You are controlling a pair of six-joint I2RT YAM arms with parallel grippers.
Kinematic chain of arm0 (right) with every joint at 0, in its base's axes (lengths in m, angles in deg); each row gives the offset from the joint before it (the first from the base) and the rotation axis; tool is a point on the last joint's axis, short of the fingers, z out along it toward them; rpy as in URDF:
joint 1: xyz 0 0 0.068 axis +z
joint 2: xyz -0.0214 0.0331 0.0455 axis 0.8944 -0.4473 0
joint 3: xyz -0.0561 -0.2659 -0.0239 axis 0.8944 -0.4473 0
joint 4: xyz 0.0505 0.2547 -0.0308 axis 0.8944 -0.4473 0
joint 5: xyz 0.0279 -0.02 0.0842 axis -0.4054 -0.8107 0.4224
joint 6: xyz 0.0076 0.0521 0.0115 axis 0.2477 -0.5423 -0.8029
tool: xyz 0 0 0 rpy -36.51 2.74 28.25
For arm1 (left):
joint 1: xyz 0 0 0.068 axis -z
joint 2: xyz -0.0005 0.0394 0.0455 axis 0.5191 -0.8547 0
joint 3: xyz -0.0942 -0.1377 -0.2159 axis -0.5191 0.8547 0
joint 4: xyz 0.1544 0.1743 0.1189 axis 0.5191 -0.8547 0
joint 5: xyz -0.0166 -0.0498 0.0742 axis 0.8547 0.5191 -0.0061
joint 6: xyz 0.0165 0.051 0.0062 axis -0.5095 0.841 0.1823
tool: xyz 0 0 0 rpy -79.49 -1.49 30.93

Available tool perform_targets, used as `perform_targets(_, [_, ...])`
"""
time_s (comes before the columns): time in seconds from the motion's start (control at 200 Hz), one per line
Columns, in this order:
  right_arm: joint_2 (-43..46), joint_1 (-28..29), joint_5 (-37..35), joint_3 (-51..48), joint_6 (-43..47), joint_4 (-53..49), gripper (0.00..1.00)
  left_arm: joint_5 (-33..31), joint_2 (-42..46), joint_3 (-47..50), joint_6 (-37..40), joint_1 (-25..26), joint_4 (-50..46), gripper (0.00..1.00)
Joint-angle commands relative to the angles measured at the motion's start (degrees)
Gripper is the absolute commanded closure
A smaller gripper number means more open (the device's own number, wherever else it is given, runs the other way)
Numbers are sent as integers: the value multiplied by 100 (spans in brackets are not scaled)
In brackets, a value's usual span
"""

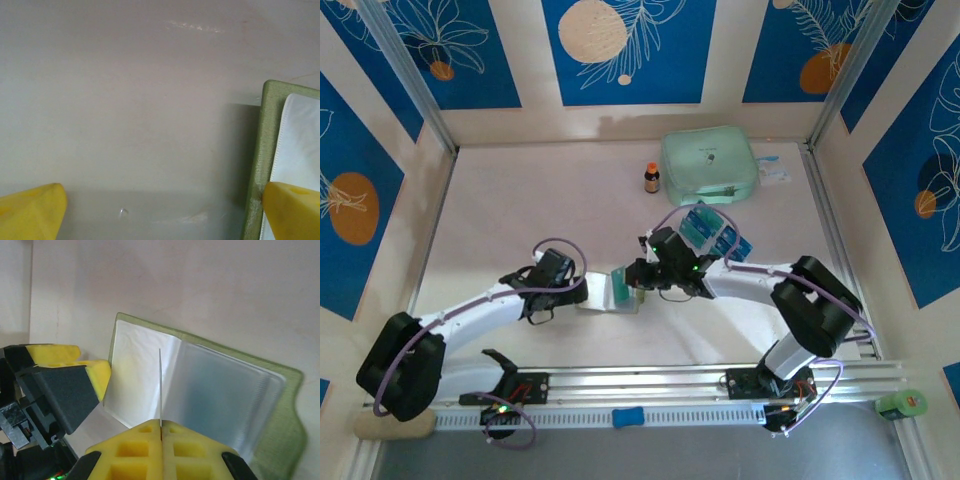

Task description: Put the credit cards into the card holder

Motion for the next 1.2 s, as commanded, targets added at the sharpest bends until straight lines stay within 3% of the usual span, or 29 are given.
perform_targets(0.0, [-126,58,254,-42,-496,982,100,-129,61,125,-152,-24,-176,0])
perform_targets(0.64, [-1164,-5,468,-26,-762,1454,100,-85,185,-183,107,-16,-304,0])
perform_targets(1.195, [-1123,-27,619,-97,-929,1629,100,100,-558,-373,415,67,151,0])
